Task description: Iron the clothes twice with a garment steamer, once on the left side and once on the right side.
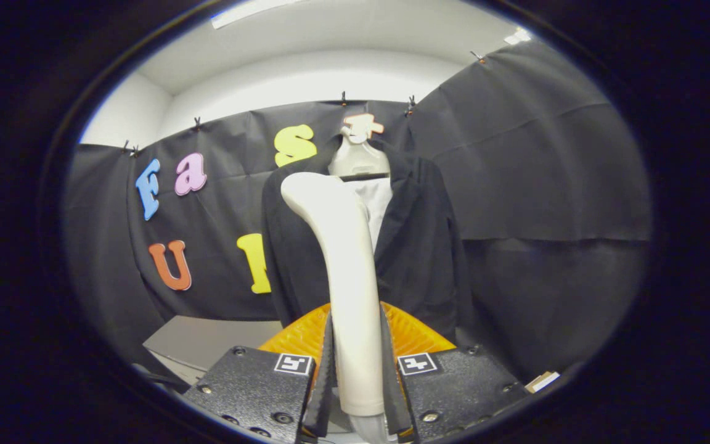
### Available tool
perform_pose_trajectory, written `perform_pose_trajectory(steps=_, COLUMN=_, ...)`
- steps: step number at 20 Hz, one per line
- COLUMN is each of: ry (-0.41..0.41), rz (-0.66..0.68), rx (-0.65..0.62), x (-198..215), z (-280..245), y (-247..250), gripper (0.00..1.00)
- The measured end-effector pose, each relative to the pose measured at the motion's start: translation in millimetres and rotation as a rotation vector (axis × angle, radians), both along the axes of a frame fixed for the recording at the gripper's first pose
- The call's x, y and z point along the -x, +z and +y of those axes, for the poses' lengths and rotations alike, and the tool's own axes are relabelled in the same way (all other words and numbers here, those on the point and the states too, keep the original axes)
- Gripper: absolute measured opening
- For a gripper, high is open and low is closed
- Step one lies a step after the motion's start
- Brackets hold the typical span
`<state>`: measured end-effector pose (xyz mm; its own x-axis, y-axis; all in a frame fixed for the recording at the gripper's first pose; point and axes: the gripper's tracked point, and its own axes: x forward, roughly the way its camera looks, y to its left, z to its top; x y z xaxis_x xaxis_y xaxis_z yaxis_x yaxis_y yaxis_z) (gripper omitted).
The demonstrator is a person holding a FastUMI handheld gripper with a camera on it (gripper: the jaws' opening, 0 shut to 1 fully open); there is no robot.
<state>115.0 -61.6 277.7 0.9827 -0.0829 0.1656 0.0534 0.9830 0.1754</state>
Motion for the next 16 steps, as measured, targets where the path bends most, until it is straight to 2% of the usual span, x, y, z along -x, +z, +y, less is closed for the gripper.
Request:
perform_pose_trajectory(steps=10, ry=0.011, rz=-0.014, rx=0.058, x=-67, z=14, y=46, gripper=0.37)
perform_pose_trajectory(steps=16, ry=-0.003, rz=0.024, rx=0.108, x=-93, z=24, y=33, gripper=0.37)
